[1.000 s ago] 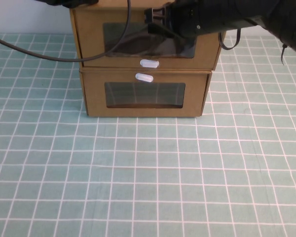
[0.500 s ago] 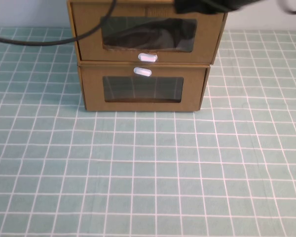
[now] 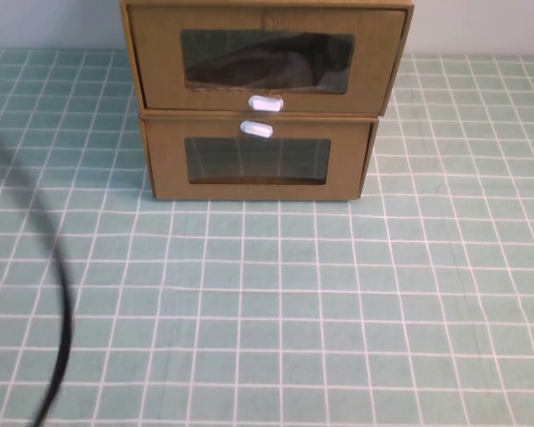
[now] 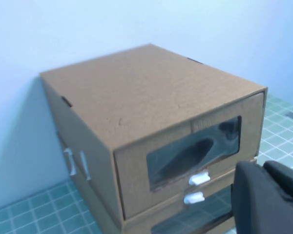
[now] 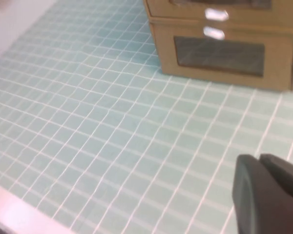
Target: Close the shoe box
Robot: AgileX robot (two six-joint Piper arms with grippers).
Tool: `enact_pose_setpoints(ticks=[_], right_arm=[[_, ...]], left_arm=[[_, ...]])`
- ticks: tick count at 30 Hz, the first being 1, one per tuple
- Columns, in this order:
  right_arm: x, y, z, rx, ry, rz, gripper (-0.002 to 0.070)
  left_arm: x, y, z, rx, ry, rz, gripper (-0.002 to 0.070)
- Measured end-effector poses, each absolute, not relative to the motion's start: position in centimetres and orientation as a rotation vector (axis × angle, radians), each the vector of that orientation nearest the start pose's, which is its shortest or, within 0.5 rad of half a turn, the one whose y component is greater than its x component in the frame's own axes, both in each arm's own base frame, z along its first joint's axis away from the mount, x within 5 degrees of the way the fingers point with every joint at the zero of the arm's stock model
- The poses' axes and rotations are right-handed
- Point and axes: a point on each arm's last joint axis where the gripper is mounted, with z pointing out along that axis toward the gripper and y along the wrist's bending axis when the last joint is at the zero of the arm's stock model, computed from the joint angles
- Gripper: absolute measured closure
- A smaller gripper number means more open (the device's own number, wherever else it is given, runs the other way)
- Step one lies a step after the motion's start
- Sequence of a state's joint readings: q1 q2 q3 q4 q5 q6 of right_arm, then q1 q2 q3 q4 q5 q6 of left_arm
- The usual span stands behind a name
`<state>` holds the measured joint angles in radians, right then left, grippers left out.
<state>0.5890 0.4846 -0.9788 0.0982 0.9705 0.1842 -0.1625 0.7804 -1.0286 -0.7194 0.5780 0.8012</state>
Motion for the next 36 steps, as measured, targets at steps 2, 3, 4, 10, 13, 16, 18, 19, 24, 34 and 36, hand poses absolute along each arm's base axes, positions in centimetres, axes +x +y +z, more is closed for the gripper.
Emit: enact_pose_setpoints(ticks=[2, 3, 4, 10, 13, 16, 18, 19, 24, 34, 36], right_arm=[[1.8, 2.1, 38.8, -0.362, 1.959, 0.649, 0.0687], [0.7, 1.3, 37.8, -0.342, 1.932, 0.669, 0.0687], [0.0, 0.9, 36.8, -0.324, 1.919, 0.685, 0.0687], [-1.9, -0.4, 32.6, -0.263, 1.855, 0.748, 0.0687], [-1.5, 0.0, 31.4, -0.256, 1.853, 0.766, 0.0687], [-0.3, 0.9, 30.0, -0.284, 1.816, 0.773, 0.0687], [0.6, 1.5, 29.1, -0.295, 1.762, 0.775, 0.0687], [1.1, 1.8, 28.5, -0.3, 1.728, 0.77, 0.0687], [3.2, 2.8, 25.3, -0.275, 1.608, 0.741, 0.0687], [4.7, 3.2, 20.4, -0.222, 1.57, 0.721, 0.0687], [4.7, 3.2, 20.1, -0.223, 1.578, 0.719, 0.0687]], left_arm=[[10.8, -5.0, 42.2, 0.527, 1.582, -0.293, 0.068], [9.5, -4.7, 41.3, 0.516, 1.562, -0.287, 0.068], [8.2, -4.4, 40.3, 0.507, 1.543, -0.28, 0.068], [3.6, -3.4, 34.9, 0.425, 1.494, -0.305, 0.068], [3.1, -3.1, 32.3, 0.42, 1.514, -0.285, 0.068], [3.1, -2.9, 29.7, 0.416, 1.533, -0.251, 0.068], [3.5, -2.8, 27.9, 0.408, 1.56, -0.237, 0.068], [3.8, -2.8, 26.9, 0.401, 1.578, -0.232, 0.068], [5.2, -2.4, 22.6, 0.29, 1.633, -0.231, 0.068], [5.9, -1.8, 19.1, 0.178, 1.672, -0.217, 0.068], [5.9, -1.9, 19.0, 0.183, 1.687, -0.231, 0.068]])
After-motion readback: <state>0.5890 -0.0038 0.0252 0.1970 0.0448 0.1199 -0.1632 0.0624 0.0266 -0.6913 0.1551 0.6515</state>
